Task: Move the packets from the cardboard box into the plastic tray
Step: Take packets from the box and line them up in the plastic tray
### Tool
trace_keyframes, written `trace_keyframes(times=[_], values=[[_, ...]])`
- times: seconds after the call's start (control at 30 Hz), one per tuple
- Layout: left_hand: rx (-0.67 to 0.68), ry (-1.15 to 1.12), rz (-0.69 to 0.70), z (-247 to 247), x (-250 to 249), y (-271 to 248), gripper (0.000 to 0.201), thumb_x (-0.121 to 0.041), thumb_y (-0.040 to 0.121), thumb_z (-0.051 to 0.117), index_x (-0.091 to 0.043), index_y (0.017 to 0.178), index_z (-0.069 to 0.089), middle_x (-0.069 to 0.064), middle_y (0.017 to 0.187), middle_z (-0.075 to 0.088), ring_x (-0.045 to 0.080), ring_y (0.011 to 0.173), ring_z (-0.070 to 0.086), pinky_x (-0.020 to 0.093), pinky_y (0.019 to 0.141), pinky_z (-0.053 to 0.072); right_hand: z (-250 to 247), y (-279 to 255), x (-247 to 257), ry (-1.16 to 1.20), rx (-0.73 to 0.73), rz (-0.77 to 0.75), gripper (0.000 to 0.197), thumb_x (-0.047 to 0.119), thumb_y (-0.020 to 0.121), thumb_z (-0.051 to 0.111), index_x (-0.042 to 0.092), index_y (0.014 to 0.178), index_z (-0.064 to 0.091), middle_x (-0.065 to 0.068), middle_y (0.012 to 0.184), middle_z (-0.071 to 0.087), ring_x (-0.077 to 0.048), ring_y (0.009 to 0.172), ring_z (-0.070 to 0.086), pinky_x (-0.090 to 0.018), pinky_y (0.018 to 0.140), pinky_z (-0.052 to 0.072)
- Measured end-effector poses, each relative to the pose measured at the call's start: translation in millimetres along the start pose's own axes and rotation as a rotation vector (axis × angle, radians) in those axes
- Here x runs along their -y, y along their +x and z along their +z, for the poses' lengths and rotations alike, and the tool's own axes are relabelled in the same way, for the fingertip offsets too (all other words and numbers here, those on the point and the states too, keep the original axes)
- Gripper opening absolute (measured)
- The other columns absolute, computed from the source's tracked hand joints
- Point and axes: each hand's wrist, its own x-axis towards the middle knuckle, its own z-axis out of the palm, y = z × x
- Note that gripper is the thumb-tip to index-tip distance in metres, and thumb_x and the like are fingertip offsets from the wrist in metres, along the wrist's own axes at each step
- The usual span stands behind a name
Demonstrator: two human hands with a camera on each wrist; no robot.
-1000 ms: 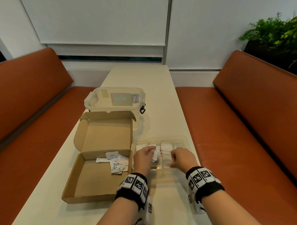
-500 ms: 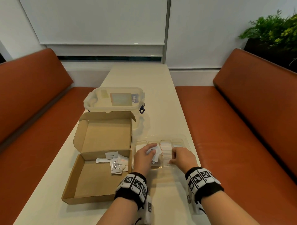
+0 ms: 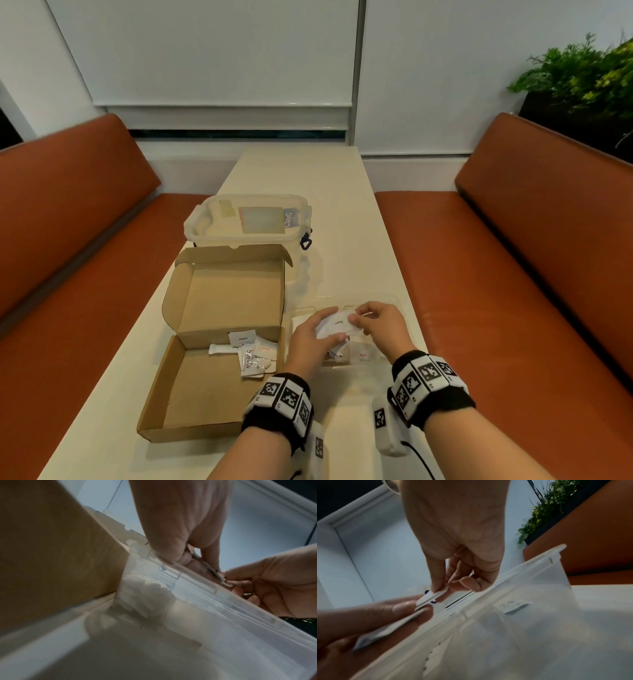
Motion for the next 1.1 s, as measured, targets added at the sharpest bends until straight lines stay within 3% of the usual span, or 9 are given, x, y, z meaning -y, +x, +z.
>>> trace_keyframes(times=[0.03, 0.13, 0.23, 0.33, 0.47, 0.6, 0.7, 0.87, 1.1], values=[[-0.010, 0.005, -0.005, -1.1, 1.4, 1.0, 0.050, -0.004, 0.077, 0.074, -0.031, 0.117, 0.061, -0.008, 0.110, 0.060, 0.008, 0.094, 0.064, 0.026, 0.076, 0.056, -2.8, 1.0, 1.1, 0.013, -0.029, -0.010, 0.004, 0.015, 0.082, 0.071, 0.015, 0.081, 0.067, 0.002, 0.073, 0.066, -0.010, 0.062, 0.056, -0.017, 0.060, 0.042], [-0.088, 0.086, 0.014, -6.0, 4.6, 3.1, 0.046, -0.008, 0.080, 0.071, -0.037, 0.115, 0.062, -0.012, 0.111, 0.057, -0.005, 0.087, 0.061, 0.018, 0.075, 0.054, -15.1, 5.5, 9.8, -0.008, 0.023, -0.083, 0.005, 0.015, 0.084, 0.069, 0.019, 0.084, 0.072, 0.006, 0.078, 0.070, -0.005, 0.073, 0.062, -0.014, 0.067, 0.044], [-0.113, 0.105, -0.009, -9.5, 3.0, 5.7, 0.029, -0.018, 0.084, 0.069, -0.040, 0.102, 0.066, -0.011, 0.111, 0.061, 0.007, 0.097, 0.062, 0.027, 0.077, 0.056, -21.0, 8.1, 24.2, -0.252, 0.213, -0.148, 0.005, 0.018, 0.081, 0.073, 0.019, 0.085, 0.076, 0.008, 0.082, 0.072, 0.003, 0.076, 0.062, -0.009, 0.069, 0.043], [-0.073, 0.066, -0.028, -8.1, -1.6, 7.0, 0.018, -0.021, 0.083, 0.070, -0.038, 0.091, 0.071, -0.014, 0.092, 0.067, 0.003, 0.075, 0.063, 0.018, 0.058, 0.052, -14.4, 7.3, 33.2, -0.382, 0.243, -0.185, 0.004, 0.019, 0.077, 0.076, 0.021, 0.078, 0.072, 0.004, 0.076, 0.070, -0.001, 0.069, 0.060, -0.011, 0.062, 0.042], [-0.076, -0.039, -0.086, -5.6, -2.3, 4.9, 0.014, -0.019, 0.089, 0.064, -0.021, 0.097, 0.075, -0.013, 0.066, 0.066, 0.001, 0.057, 0.059, 0.016, 0.052, 0.047, -0.8, 5.8, 32.5, -0.313, 0.111, -0.154, 0.012, 0.018, 0.076, 0.077, 0.020, 0.074, 0.065, 0.003, 0.068, 0.065, -0.007, 0.063, 0.057, -0.016, 0.056, 0.037], [-0.090, -0.118, -0.120, -7.1, 0.0, 2.0, 0.009, -0.026, 0.087, 0.067, -0.023, 0.093, 0.073, -0.005, 0.072, 0.065, 0.009, 0.064, 0.058, 0.019, 0.056, 0.049, 6.3, 4.4, 29.4, -0.269, 0.079, -0.142, 0.013, 0.017, 0.076, 0.077, 0.018, 0.075, 0.064, 0.002, 0.067, 0.064, -0.008, 0.062, 0.057, -0.017, 0.057, 0.038], [-0.137, -0.113, -0.130, -7.2, 0.7, 1.9, 0.016, -0.019, 0.084, 0.070, -0.014, 0.099, 0.072, -0.001, 0.080, 0.069, 0.010, 0.070, 0.061, 0.018, 0.055, 0.048, 9.1, 4.1, 26.7, -0.194, 0.079, -0.122, 0.011, 0.018, 0.076, 0.077, 0.016, 0.082, 0.067, -0.002, 0.070, 0.067, -0.011, 0.065, 0.061, -0.019, 0.060, 0.044], [-0.272, -0.144, -0.104, -14.0, -0.9, 6.2, 0.011, -0.014, 0.085, 0.069, -0.011, 0.095, 0.071, 0.001, 0.081, 0.068, 0.011, 0.070, 0.060, 0.017, 0.055, 0.049, 12.5, -0.1, 16.2, -0.030, 0.088, -0.009, 0.011, 0.023, 0.086, 0.066, 0.012, 0.085, 0.068, -0.001, 0.069, 0.068, -0.011, 0.060, 0.060, -0.020, 0.054, 0.047], [-0.436, -0.075, -0.024, -20.9, 0.0, 2.9, 0.011, -0.020, 0.087, 0.067, -0.028, 0.080, 0.065, -0.008, 0.081, 0.065, 0.010, 0.071, 0.058, 0.016, 0.055, 0.050, 14.5, -5.8, 7.3, 0.087, 0.058, 0.015, 0.012, 0.009, 0.087, 0.063, 0.007, 0.076, 0.067, -0.002, 0.062, 0.061, -0.012, 0.058, 0.056, -0.019, 0.053, 0.047]])
